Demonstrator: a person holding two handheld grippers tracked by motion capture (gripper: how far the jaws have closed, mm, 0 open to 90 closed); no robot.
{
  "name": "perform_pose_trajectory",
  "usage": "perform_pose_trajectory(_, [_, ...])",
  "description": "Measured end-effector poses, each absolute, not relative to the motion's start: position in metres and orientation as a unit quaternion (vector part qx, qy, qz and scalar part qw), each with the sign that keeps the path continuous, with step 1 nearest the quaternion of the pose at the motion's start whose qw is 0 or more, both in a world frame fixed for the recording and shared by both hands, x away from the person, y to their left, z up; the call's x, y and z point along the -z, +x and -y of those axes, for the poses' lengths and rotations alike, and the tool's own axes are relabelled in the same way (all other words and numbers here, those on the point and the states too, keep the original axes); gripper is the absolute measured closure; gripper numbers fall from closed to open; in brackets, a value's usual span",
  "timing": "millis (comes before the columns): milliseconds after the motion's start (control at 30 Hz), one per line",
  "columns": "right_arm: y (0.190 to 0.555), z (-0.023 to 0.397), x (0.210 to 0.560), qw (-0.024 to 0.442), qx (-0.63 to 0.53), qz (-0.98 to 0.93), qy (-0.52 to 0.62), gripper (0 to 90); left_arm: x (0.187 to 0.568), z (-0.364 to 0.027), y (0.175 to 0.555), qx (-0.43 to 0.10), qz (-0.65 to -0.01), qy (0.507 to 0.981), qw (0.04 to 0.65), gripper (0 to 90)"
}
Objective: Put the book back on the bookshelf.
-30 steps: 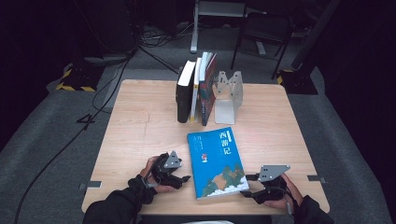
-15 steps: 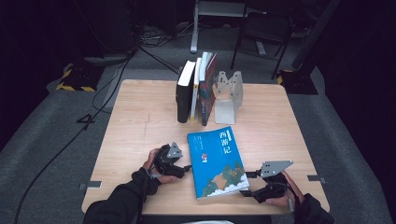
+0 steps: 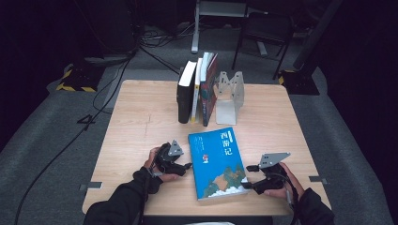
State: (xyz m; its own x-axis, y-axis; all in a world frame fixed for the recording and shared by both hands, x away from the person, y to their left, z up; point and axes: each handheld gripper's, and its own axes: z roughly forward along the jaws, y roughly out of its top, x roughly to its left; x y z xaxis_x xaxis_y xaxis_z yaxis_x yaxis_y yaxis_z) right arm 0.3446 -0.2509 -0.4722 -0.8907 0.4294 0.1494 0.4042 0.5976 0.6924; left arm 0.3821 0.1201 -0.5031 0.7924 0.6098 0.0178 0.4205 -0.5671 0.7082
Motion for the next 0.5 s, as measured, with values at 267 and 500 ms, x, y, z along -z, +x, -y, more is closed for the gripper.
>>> perform_pose_trajectory(267, [0.369, 0.238, 0.481, -0.027, -0.379, -0.895, 0.234, 16.1, 0.503, -0.122, 0.396, -0.129, -0.309, 0.871, 0.360, 28.3])
perform_pose_trajectory(500, [0.370, 0.232, 0.477, -0.005, -0.374, -0.900, 0.222, 18.3, 0.503, -0.125, 0.408, -0.119, -0.306, 0.872, 0.363, 28.9])
